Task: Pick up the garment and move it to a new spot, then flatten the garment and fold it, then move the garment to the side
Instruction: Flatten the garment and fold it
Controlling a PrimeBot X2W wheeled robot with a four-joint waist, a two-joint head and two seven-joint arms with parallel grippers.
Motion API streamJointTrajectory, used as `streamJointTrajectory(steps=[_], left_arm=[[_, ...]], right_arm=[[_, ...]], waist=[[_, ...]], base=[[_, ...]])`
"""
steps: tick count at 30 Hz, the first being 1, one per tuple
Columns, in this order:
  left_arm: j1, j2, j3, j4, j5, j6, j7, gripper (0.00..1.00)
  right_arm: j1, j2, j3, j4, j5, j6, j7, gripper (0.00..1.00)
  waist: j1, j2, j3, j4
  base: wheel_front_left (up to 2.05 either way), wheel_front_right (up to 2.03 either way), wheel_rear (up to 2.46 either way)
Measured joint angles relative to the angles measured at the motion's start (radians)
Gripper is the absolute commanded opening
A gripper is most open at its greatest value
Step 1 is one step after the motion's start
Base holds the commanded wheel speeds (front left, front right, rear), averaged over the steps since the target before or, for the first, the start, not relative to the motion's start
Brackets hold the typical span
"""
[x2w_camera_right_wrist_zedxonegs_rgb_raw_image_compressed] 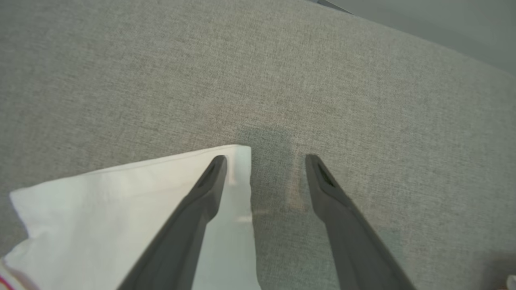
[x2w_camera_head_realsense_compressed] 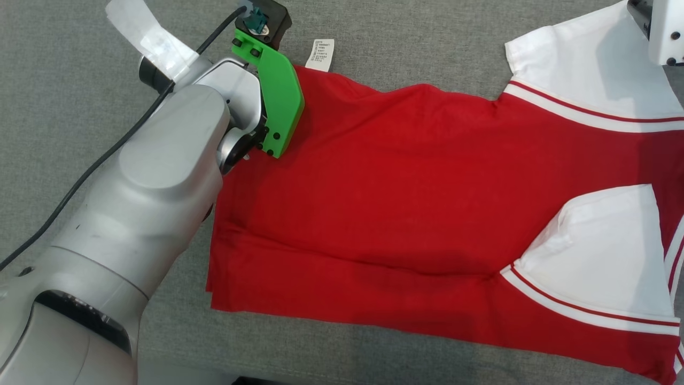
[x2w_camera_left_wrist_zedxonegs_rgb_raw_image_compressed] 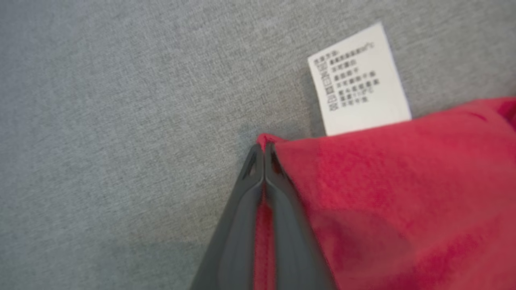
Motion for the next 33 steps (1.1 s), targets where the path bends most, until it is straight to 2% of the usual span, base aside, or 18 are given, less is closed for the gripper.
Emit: streamJointTrajectory(steps=[2,5,6,9,10,15,22,33], left_arm=[[-0.008,-0.004,-0.005,0.001,-0.005,0.000,-0.007,0.00],[-0.019,-0.009,-0.013,0.003,-0.015,0.000,-0.016,0.00],[-0.022,-0.010,-0.015,0.004,-0.018,0.000,-0.017,0.00],[-0.030,-0.011,-0.021,0.007,-0.026,0.000,-0.025,0.00],[-0.033,-0.011,-0.023,0.008,-0.028,0.000,-0.027,0.00],[-0.039,-0.010,-0.028,0.023,-0.039,-0.003,-0.040,0.00],[-0.038,-0.011,-0.024,0.060,-0.044,0.002,-0.081,0.00],[-0.028,-0.002,0.000,0.090,-0.041,0.073,-0.199,0.00]], right_arm=[[-0.003,0.004,-0.004,0.006,-0.006,0.000,0.000,0.96],[0.006,0.019,-0.014,0.020,-0.008,0.000,0.000,0.83],[0.010,0.024,-0.020,0.021,-0.007,0.000,-0.004,0.69],[0.018,0.031,-0.026,0.019,-0.006,0.000,-0.012,0.15],[0.022,0.035,-0.026,0.016,-0.004,0.000,-0.011,0.00],[0.049,0.026,-0.020,-0.014,0.013,0.001,-0.028,0.00],[0.101,0.014,-0.049,-0.085,0.078,0.001,-0.165,0.00],[0.174,-0.020,-0.032,-0.171,0.192,0.000,-0.297,0.00]], waist=[[0.0000,0.0000,0.007,0.004],[0.0000,0.0000,0.017,0.010],[0.0000,0.0000,0.021,0.011],[0.0000,0.0000,0.029,0.013],[0.0000,0.0000,0.031,0.013],[0.0000,0.0000,0.032,0.006],[0.0000,0.0000,0.014,-0.004],[0.0000,0.0000,-0.019,-0.015]], base=[[0.00,0.00,0.00],[0.00,0.00,0.00],[0.00,0.00,0.00],[0.00,0.00,0.00],[0.00,0.00,0.00],[0.00,0.00,0.00],[0.00,0.00,0.00],[0.00,0.00,0.00]])
